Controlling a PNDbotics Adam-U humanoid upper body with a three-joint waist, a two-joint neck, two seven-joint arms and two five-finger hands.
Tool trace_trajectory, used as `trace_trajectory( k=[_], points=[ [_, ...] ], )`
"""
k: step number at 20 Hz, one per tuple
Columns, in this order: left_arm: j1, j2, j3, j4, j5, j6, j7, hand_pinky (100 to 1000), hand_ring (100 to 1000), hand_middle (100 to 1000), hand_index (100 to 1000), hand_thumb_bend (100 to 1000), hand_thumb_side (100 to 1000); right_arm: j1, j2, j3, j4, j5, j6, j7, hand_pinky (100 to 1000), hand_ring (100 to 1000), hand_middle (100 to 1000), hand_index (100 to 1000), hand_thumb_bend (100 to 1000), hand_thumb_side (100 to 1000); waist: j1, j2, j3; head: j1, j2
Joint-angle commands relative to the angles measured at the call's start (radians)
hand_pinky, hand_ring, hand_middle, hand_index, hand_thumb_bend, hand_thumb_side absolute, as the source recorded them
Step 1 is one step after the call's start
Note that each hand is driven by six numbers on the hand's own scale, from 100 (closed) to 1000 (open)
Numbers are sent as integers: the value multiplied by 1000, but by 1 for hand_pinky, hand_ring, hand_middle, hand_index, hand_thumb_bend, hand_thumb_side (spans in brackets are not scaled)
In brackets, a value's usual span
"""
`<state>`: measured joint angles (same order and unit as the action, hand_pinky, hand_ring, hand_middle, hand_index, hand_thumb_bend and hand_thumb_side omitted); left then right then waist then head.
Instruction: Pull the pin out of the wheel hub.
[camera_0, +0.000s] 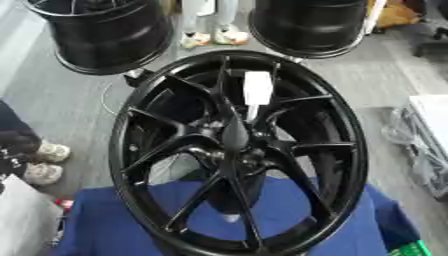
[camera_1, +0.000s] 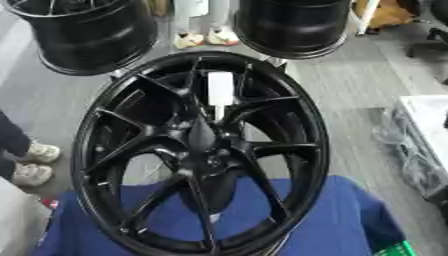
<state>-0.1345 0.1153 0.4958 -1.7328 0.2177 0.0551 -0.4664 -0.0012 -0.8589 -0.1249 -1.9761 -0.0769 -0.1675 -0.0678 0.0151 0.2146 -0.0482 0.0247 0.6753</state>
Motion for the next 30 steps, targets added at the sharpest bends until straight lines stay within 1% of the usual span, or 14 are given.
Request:
trace_trajectory(
  k=[1, 3, 6, 9, 11, 13, 15, 18, 20, 24, 30],
  points=[
    [-8, 31, -6, -22, -5, 2, -5, 679, 661, 606, 688, 378, 737, -48, -155, 22, -24, -45, -19, 55, 615, 526, 797, 831, 100, 357, -5, -18, 0, 0, 1],
    [-9, 33, -11, -21, -7, 2, -10, 679, 661, 607, 688, 377, 738, -105, -211, 53, -24, -78, -14, 102, 617, 525, 809, 838, 100, 315, -7, -18, 3, -5, -4],
    [-10, 34, -17, -20, -11, 1, -19, 679, 662, 607, 688, 377, 740, -199, -258, 103, -24, -119, 11, 182, 617, 522, 819, 843, 100, 272, -9, -16, 8, -15, -10],
    [-12, 35, -24, -19, -14, 0, -28, 679, 663, 607, 688, 376, 741, -299, -270, 160, -24, -135, 56, 268, 616, 518, 836, 852, 100, 238, -11, -13, 14, -29, -18],
    [-12, 35, -29, -19, -15, -2, -34, 679, 663, 608, 688, 375, 742, -370, -259, 197, -20, -131, 90, 328, 618, 518, 843, 854, 100, 225, -10, -12, 18, -37, -21],
    [-12, 35, -34, -19, -14, -3, -39, 679, 664, 608, 688, 374, 742, -451, -232, 237, 5, -118, 119, 388, 618, 515, 850, 858, 100, 216, -9, -13, 22, -42, -22],
    [-12, 34, -38, -19, -14, -3, -43, 679, 664, 609, 688, 374, 741, -528, -195, 274, 47, -98, 136, 440, 616, 512, 850, 858, 100, 215, -9, -15, 26, -49, -23],
    [-13, 33, -43, -19, -11, -2, -48, 680, 664, 609, 688, 373, 740, -625, -131, 325, 127, -55, 146, 505, 619, 513, 853, 862, 100, 206, -7, -20, 31, -56, -19],
    [-13, 31, -46, -19, -9, -1, -51, 679, 664, 609, 688, 373, 740, -676, -88, 354, 182, -16, 144, 547, 621, 513, 855, 865, 100, 202, -5, -24, 36, -62, -15],
    [-8, 25, -54, -17, -5, -1, -60, 679, 665, 609, 688, 372, 741, -748, -10, 389, 284, 60, 130, 604, 621, 512, 853, 864, 100, 200, 3, -28, 45, -71, -18],
    [-5, 15, -59, -17, -3, -1, -66, 679, 665, 609, 688, 372, 743, -807, 79, 418, 392, 150, 106, 653, 622, 509, 853, 866, 100, 198, 12, -27, 48, -78, -29]
  ],
)
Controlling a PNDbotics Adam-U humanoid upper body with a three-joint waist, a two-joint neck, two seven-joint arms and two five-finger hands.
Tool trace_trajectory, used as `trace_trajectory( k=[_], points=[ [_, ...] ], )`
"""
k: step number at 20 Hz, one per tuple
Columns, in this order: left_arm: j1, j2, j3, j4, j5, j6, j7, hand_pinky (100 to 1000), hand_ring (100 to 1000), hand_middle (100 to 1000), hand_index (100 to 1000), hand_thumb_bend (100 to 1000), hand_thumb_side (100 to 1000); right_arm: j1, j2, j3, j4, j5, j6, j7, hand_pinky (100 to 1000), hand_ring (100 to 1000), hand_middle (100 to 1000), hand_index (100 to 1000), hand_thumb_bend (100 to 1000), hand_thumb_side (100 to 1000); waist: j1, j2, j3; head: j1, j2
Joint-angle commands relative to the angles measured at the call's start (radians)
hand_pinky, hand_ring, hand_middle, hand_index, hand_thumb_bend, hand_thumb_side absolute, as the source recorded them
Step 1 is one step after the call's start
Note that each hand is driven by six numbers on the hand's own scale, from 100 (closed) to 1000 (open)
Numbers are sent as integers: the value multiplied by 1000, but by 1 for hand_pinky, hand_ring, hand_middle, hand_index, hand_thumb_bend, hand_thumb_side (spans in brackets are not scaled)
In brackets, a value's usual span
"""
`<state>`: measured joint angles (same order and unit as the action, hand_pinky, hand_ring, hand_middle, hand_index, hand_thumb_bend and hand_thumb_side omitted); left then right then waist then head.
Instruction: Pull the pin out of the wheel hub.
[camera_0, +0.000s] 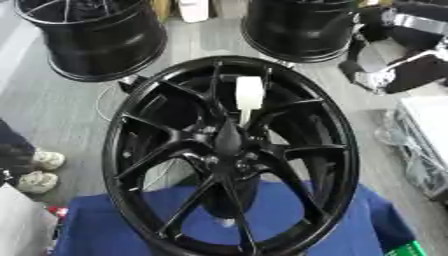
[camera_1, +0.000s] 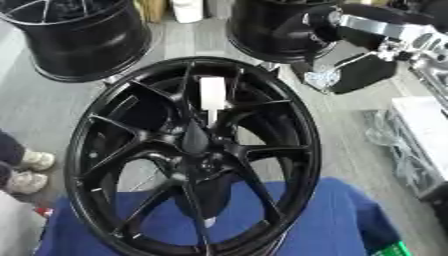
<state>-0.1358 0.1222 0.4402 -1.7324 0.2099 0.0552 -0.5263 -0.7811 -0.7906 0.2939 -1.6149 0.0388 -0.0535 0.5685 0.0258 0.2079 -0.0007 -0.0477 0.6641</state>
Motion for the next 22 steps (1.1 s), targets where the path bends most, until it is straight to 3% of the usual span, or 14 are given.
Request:
trace_trajectory(
  k=[1, 11, 22],
  points=[
    [-4, 7, -5, -17, 5, -1, -7, 679, 665, 609, 688, 371, 743, -34, 24, 2, 47, 48, -11, 21, 622, 509, 853, 866, 100, 198, 3, -20, 1, -7, -20],
    [-2, -3, -10, -15, 8, -3, -14, 679, 667, 610, 688, 369, 746, -81, 134, 27, 154, 162, -36, 37, 618, 504, 851, 868, 100, 268, 15, -17, 9, -26, -47],
    [-7, -12, -14, -15, 6, 4, -21, 680, 668, 611, 688, 368, 749, -108, 211, 48, 190, 257, -24, 8, 610, 496, 847, 874, 100, 388, 15, -13, 18, -39, -75]
  ],
)
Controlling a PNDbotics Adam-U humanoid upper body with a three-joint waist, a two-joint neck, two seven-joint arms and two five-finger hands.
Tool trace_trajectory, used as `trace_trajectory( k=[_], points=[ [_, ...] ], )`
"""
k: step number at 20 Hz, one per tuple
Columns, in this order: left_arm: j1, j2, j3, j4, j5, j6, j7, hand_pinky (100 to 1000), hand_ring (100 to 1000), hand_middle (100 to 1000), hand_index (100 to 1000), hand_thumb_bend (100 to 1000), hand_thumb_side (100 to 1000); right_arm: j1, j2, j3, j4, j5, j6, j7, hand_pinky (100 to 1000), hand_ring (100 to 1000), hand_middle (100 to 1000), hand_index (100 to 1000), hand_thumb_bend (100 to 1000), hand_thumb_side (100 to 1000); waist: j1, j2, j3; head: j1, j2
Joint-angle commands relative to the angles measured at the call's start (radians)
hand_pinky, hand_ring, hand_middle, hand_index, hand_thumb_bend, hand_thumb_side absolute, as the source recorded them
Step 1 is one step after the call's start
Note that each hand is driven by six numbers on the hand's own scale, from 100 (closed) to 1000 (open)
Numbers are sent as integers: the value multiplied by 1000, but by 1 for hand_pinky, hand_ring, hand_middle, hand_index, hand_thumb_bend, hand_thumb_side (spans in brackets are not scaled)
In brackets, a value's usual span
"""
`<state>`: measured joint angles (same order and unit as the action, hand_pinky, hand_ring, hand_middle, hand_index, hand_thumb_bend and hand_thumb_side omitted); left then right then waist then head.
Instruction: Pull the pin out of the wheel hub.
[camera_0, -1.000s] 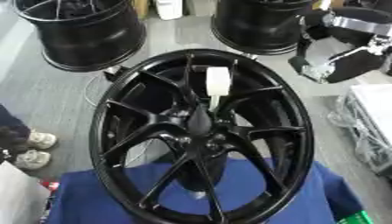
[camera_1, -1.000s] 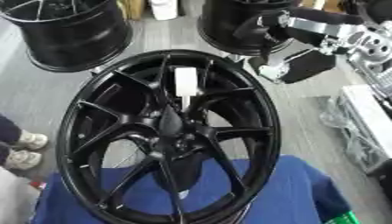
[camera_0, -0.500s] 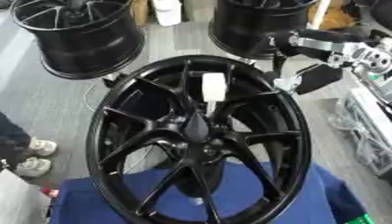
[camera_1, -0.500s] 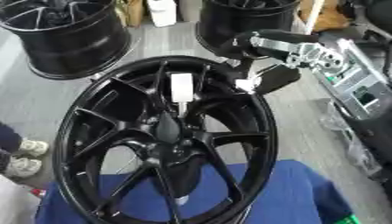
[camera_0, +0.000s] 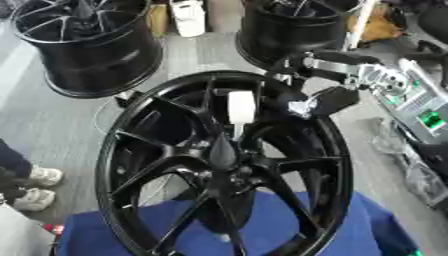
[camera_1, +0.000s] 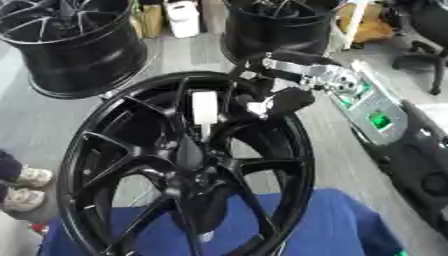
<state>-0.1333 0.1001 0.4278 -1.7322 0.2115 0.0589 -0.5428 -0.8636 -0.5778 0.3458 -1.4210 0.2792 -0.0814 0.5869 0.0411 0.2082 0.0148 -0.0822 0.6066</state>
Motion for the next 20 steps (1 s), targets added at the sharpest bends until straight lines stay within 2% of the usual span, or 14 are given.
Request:
trace_trajectory(
  k=[1, 7, 13, 20],
  points=[
    [-9, 10, -2, -16, 4, 0, -4, 680, 669, 611, 688, 368, 749, -27, 3, -2, -5, 21, 7, -13, 609, 495, 847, 876, 100, 391, -1, -13, 3, -5, -19],
    [-12, 6, -4, -15, 3, 2, -7, 680, 669, 612, 688, 368, 750, -39, 34, 13, -24, 21, 20, -11, 603, 489, 843, 880, 100, 426, 0, -11, 6, -12, -34],
    [-14, 4, -6, -16, 3, 4, -8, 680, 670, 612, 688, 367, 750, -42, 60, 29, -28, 31, 30, 5, 603, 489, 843, 885, 100, 501, -1, -11, 12, -22, -39],
    [-17, 3, -5, -16, 2, 10, -8, 680, 670, 611, 687, 367, 751, -40, 73, 38, -20, 63, 29, 23, 604, 483, 843, 890, 100, 555, -6, -12, 20, -22, -19]
  ],
)
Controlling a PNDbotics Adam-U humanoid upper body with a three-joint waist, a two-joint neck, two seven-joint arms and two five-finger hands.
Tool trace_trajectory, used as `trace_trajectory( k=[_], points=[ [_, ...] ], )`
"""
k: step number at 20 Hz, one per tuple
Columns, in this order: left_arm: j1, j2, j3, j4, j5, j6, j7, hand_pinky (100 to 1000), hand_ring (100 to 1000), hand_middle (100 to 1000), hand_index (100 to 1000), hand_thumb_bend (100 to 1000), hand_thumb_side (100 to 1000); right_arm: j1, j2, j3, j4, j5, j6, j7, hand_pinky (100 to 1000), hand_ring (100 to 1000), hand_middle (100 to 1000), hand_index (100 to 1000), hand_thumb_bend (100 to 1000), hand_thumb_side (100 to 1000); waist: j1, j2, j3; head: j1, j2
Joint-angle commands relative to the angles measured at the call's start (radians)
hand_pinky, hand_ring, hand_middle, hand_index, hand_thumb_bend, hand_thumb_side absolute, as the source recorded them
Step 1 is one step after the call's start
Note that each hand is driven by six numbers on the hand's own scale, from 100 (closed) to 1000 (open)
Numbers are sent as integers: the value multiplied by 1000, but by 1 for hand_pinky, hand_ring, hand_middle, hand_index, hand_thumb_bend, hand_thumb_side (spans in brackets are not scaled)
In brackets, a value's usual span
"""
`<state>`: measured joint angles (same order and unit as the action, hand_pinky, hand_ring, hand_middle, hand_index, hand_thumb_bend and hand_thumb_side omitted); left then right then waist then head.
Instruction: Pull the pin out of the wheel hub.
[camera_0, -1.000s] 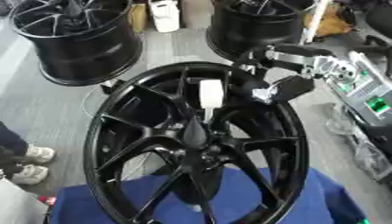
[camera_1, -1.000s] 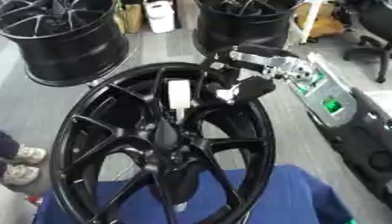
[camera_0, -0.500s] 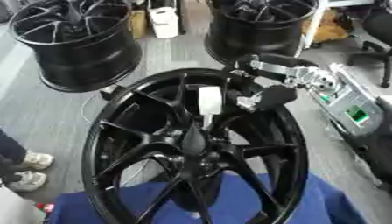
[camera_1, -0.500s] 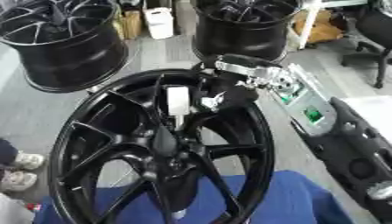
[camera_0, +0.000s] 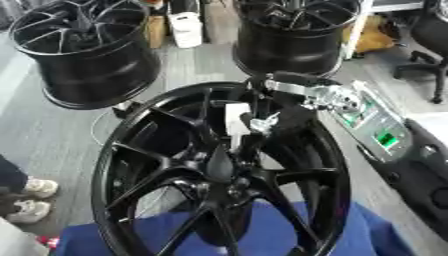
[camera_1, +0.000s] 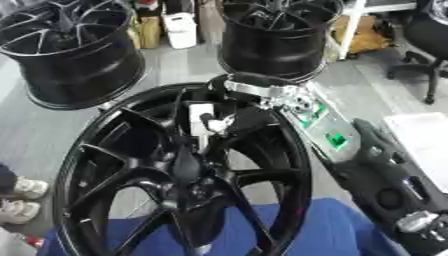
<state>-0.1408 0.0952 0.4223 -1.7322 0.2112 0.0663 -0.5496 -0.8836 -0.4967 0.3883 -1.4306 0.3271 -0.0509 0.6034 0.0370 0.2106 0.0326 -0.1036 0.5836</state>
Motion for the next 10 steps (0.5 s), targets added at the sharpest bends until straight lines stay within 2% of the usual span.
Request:
trace_trajectory(
  k=[1, 5, 10],
  points=[
    [-10, 8, 0, -16, 2, 3, -1, 680, 670, 611, 687, 367, 751, -20, -7, -3, -9, 22, -3, 10, 605, 483, 843, 890, 100, 563, -2, -15, 3, 2, 9],
    [-11, 8, -2, -17, 1, 5, -3, 680, 671, 612, 687, 368, 751, -19, -4, -1, 4, 51, -5, 23, 608, 483, 844, 893, 100, 598, -5, -15, 9, 4, 36],
    [-15, 7, -3, -17, -1, 8, -4, 681, 672, 612, 687, 369, 751, -17, -5, -3, 19, 93, -12, 23, 614, 485, 847, 897, 100, 566, -8, -14, 14, 13, 79]
  ],
)
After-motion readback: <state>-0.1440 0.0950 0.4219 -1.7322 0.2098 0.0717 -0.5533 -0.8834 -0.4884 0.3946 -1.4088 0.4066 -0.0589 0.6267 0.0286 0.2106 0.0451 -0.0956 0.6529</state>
